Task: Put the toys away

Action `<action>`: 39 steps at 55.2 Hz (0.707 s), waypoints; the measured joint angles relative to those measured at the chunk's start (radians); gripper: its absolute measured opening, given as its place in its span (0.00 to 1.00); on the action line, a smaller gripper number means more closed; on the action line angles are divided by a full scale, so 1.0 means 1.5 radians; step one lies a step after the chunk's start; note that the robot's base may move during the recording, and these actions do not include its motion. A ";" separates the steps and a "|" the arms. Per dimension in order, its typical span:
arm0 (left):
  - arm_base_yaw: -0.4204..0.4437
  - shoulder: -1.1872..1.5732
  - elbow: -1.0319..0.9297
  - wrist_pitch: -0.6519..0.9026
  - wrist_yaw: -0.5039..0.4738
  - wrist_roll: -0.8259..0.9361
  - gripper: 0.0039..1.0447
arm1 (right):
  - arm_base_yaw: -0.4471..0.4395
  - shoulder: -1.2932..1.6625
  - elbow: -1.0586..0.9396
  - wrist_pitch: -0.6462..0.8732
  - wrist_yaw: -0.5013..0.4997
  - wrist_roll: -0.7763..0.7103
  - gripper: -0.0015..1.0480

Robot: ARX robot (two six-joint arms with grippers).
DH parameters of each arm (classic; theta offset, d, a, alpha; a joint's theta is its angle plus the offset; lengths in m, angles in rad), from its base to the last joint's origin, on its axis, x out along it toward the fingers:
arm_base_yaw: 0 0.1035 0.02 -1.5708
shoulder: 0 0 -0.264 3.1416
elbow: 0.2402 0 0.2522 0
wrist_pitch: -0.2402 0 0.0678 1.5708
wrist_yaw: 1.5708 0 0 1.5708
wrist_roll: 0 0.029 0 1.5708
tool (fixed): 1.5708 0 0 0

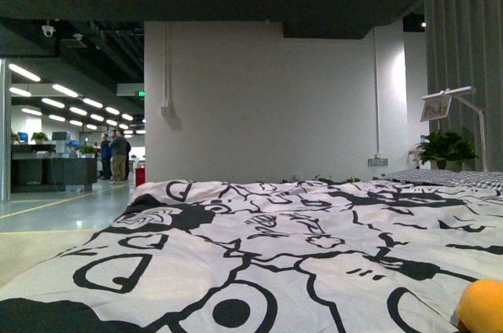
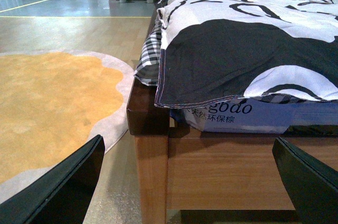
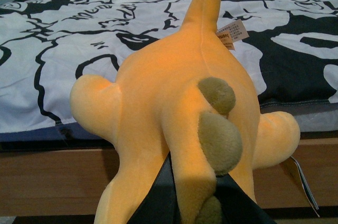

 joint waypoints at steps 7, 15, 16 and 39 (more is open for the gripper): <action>0.000 0.000 0.000 0.000 0.000 0.000 0.94 | 0.000 -0.023 -0.023 0.001 0.000 0.000 0.06; 0.000 0.000 0.000 0.000 0.000 0.000 0.94 | 0.000 -0.047 -0.044 0.000 0.000 0.000 0.06; 0.000 0.000 0.000 0.000 0.000 0.000 0.94 | 0.000 -0.050 -0.047 0.000 0.000 0.000 0.06; 0.000 0.000 0.000 0.000 0.000 0.000 0.94 | 0.000 -0.164 -0.075 -0.085 0.000 0.000 0.06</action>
